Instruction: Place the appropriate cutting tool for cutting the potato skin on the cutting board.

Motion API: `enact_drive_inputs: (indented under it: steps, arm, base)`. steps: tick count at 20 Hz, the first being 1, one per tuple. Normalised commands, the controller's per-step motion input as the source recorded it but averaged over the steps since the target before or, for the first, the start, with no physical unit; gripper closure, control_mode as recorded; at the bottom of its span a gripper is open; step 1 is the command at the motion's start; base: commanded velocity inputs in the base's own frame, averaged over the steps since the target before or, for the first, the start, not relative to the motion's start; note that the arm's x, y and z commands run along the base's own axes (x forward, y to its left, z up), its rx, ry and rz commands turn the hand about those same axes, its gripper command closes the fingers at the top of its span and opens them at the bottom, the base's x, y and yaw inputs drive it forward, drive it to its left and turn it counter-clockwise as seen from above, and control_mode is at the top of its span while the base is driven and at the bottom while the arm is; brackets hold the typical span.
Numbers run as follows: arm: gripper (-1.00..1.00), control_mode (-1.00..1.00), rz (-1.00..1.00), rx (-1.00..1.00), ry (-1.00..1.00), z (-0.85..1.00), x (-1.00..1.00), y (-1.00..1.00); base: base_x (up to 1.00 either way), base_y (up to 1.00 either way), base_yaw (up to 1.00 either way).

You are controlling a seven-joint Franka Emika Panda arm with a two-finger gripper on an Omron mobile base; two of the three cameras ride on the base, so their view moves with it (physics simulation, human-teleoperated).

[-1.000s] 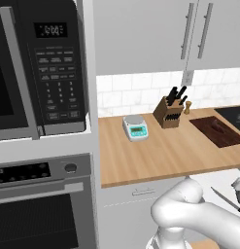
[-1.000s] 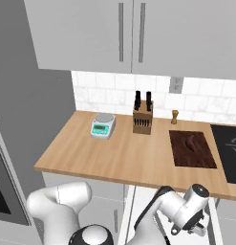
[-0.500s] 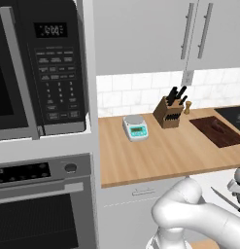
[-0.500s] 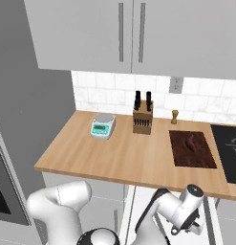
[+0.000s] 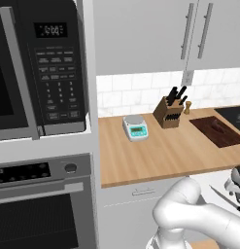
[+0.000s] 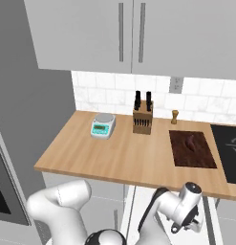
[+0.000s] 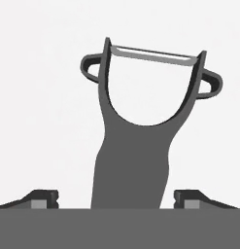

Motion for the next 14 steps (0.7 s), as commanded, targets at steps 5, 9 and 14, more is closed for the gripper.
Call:
enact_drive_inputs:
  steps: [5, 9, 14]
  arm:
    - [-1.00, -1.00, 0.00, 0.00, 0.01, -0.38, 0.00, 0.00]
    - [1.00, -1.00, 0.00, -0.07, 0.00, -0.79, -0.41, 0.19]
    - [1.00, -1.00, 0.00, -0.14, 0.00, -0.98, -0.63, 0.37]
  base:
    - [0.00, 0.00, 0.00]
    - [0.00, 0.00, 0.00]
    - [0.00, 0.00, 0.00]
